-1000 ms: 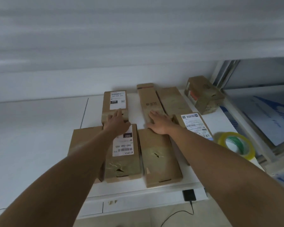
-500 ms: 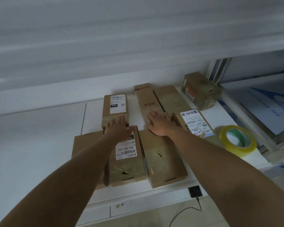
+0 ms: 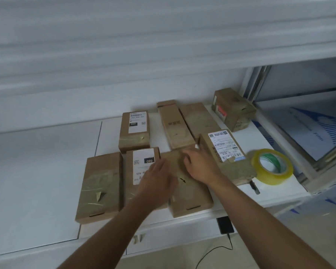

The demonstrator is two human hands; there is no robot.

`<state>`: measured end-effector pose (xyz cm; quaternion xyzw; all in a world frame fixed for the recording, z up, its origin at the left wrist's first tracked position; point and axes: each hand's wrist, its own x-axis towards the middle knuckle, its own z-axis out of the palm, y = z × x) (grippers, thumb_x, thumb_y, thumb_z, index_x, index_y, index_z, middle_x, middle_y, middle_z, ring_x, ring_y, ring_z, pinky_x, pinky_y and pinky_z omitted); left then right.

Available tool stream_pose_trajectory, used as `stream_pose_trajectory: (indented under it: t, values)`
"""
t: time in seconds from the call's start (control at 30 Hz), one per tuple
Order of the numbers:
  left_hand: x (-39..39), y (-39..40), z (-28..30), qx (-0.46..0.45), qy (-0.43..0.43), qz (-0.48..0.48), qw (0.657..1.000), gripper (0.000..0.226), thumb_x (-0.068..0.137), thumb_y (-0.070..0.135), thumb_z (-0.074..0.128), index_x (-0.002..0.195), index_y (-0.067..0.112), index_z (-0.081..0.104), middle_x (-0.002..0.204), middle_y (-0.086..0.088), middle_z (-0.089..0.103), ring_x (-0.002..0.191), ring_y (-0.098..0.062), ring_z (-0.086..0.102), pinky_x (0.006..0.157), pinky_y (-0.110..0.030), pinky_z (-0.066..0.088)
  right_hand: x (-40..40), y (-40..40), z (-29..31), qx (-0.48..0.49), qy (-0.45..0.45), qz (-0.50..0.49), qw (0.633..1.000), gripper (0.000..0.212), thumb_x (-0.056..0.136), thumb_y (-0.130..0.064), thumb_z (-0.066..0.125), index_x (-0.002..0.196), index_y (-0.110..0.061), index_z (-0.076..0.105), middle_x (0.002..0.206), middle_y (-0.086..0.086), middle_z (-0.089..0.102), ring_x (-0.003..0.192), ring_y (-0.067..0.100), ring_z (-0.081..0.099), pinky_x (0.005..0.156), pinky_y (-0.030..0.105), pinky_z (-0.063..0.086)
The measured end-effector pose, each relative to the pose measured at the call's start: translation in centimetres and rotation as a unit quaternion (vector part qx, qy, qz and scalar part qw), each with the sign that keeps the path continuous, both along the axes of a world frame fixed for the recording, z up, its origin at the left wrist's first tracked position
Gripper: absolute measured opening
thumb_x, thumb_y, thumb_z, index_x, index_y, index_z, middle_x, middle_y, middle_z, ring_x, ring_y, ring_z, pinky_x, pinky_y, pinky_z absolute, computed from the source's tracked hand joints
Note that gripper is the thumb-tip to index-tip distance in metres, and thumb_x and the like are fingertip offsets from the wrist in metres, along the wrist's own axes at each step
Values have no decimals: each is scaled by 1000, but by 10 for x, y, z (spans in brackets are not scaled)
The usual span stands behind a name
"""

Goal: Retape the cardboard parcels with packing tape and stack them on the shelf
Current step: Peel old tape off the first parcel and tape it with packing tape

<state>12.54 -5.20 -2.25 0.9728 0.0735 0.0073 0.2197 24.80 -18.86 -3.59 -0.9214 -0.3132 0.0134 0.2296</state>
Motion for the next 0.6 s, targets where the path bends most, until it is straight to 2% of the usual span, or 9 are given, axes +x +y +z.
stream_pose_trajectory:
  t: [0.03,0.07,0.13,0.17,0.23,0.33,0.4,0.5,0.6]
  values:
    - [-12,-6,-11,11,-13,-3,1000,51,103,39,43,146,13,40,151,-4,40,137,-20,38,112,-30,28,-11,-9,-6,6,-15,-1,1000,29,96,-18,46,114,-11,68,108,8,71,101,26,64,102,45,44]
    - [-22,-12,-21,29,-23,-4,999,52,101,41,43,143,12,44,148,-6,45,135,-23,43,112,-31,29,-23,-17,-13,13,-23,-4,1000,29,95,-18,46,111,-9,68,105,8,71,97,26,64,100,47,46]
    - [-37,-18,-39,70,-52,7,996,54,96,43,44,136,8,54,141,-10,54,131,-29,51,111,-38,29,-48,-30,-25,36,-20,-5,999,34,93,-23,39,107,-7,66,100,7,69,93,26,63,85,44,53]
    - [-43,-20,-43,86,-75,23,993,53,94,42,46,134,7,56,139,-12,57,132,-31,51,112,-41,29,-59,-34,-32,47,-30,3,998,37,93,-26,37,107,-8,65,101,7,68,93,25,63,82,41,55]
    - [-53,-19,-44,112,-128,57,984,51,94,37,50,133,5,57,137,-15,58,134,-33,49,114,-47,30,-73,-39,-44,46,-79,31,995,37,95,-28,41,114,-9,66,110,6,69,105,24,63,93,36,53]
    - [-68,-13,-47,146,-165,107,970,57,95,39,44,137,2,52,143,-19,53,137,-36,46,113,-51,34,-79,-42,-55,12,-139,51,989,46,100,-34,39,127,-8,65,129,7,66,125,26,57,112,33,36]
    - [-78,-13,-52,112,-141,155,971,66,95,44,44,145,1,44,149,-19,47,139,-34,43,111,-50,37,-77,-42,-60,3,-148,51,988,49,101,-35,36,131,-8,63,135,8,62,129,26,55,114,35,33]
    - [-87,-13,-62,35,-115,228,966,70,96,42,56,151,4,34,150,-17,45,137,-34,45,107,-52,45,-74,-40,-66,-20,-125,83,989,52,105,-35,29,136,-5,58,141,10,57,132,33,51,112,44,42]
    - [-94,-9,-69,24,-113,219,969,58,96,46,52,139,8,47,135,-13,58,122,-33,57,96,-50,52,-73,-40,-68,-22,-111,83,990,52,105,-34,29,133,-5,62,139,9,59,132,37,51,107,45,45]
